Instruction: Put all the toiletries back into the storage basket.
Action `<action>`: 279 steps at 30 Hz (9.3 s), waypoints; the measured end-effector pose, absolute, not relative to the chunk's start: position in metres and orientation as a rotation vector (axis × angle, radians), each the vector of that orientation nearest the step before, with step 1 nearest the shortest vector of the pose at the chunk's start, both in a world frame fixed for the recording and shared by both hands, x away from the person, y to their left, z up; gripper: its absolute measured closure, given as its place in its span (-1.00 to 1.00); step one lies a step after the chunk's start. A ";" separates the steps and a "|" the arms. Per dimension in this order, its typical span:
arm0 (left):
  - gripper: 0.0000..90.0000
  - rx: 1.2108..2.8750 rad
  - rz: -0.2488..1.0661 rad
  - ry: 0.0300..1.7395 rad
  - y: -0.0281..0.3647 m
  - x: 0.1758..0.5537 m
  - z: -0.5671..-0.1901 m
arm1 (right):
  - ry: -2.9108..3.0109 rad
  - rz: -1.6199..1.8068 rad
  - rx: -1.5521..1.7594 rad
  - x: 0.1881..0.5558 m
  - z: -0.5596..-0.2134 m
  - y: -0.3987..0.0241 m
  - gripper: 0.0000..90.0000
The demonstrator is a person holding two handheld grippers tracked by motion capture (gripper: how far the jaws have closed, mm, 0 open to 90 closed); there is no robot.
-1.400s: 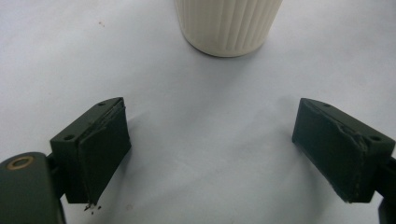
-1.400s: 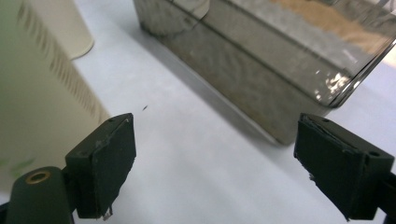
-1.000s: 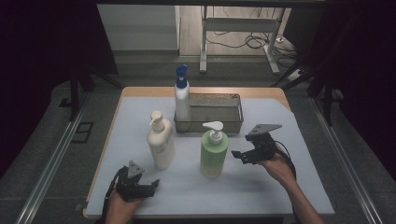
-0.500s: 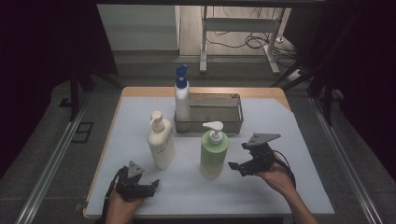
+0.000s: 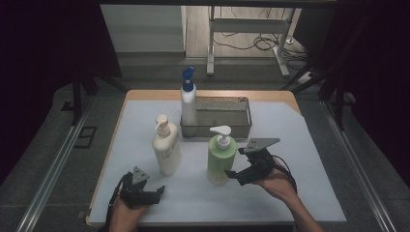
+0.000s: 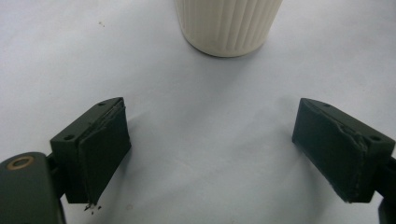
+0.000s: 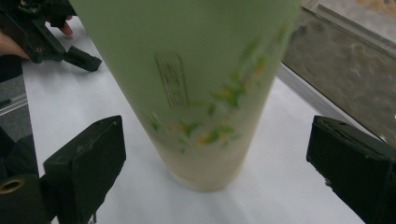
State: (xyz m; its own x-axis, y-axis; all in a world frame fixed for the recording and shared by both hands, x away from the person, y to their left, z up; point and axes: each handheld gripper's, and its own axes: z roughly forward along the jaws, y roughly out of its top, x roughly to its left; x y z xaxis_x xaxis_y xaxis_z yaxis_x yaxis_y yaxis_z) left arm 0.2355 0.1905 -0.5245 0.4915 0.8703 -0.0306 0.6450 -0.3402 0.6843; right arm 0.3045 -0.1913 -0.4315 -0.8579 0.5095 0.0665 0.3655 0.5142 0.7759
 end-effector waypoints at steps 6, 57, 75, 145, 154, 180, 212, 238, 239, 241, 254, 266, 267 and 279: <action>-0.76 2.098 0.454 1.241 0.191 0.235 -0.524 | 2.587 1.257 0.726 0.307 -0.427 -0.180 -0.87; -0.76 2.099 0.452 1.242 0.191 0.236 -0.524 | 2.506 1.166 0.814 0.321 -0.401 -0.154 -0.73; -0.76 2.098 0.452 1.242 0.191 0.236 -0.524 | 2.454 1.184 0.868 0.342 -0.372 -0.153 -0.73; -0.76 2.103 0.450 1.242 0.191 0.236 -0.524 | 2.205 1.075 1.044 0.458 -0.350 -0.119 -0.72; -0.76 2.106 0.448 1.242 0.191 0.236 -0.524 | 2.225 1.063 1.062 0.463 -0.362 -0.119 -0.72; -0.76 2.106 0.448 1.242 0.191 0.236 -0.524 | 2.306 1.015 1.100 0.470 -0.393 -0.119 -0.72; -0.76 2.106 0.449 1.242 0.191 0.236 -0.524 | 2.332 1.030 1.139 0.478 -0.417 -0.121 -0.75; -0.76 2.103 0.449 1.243 0.191 0.236 -0.524 | 2.344 1.100 1.116 0.456 -0.432 -0.146 -0.70; -0.76 2.103 0.449 1.243 0.191 0.236 -0.524 | 2.347 1.108 1.112 0.454 -0.431 -0.148 -0.70; -0.76 2.102 0.449 1.242 0.191 0.236 -0.524 | 2.347 1.113 1.110 0.451 -0.431 -0.152 -0.69; -0.76 2.101 0.449 1.244 0.191 0.236 -0.524 | 2.333 1.153 1.144 0.438 -0.427 -0.182 -0.16; -0.76 2.101 0.449 1.244 0.191 0.236 -0.524 | 2.265 1.119 1.230 0.450 -0.431 -0.195 0.70; -0.76 2.103 0.450 1.243 0.191 0.236 -0.524 | 2.263 1.110 1.229 0.452 -0.432 -0.194 0.75; -0.76 2.103 0.449 1.244 0.191 0.236 -0.524 | 2.246 1.025 1.270 0.468 -0.441 -0.178 0.98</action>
State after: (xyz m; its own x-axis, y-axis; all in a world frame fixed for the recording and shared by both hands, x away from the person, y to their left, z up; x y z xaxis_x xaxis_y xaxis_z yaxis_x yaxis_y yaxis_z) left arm 0.2356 0.1908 -0.5241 0.4924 0.8698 -0.0318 0.6487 -0.3424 0.6797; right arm 0.4681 -0.1783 -0.4407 -0.5293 0.8476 0.0380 0.5842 0.3316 0.7407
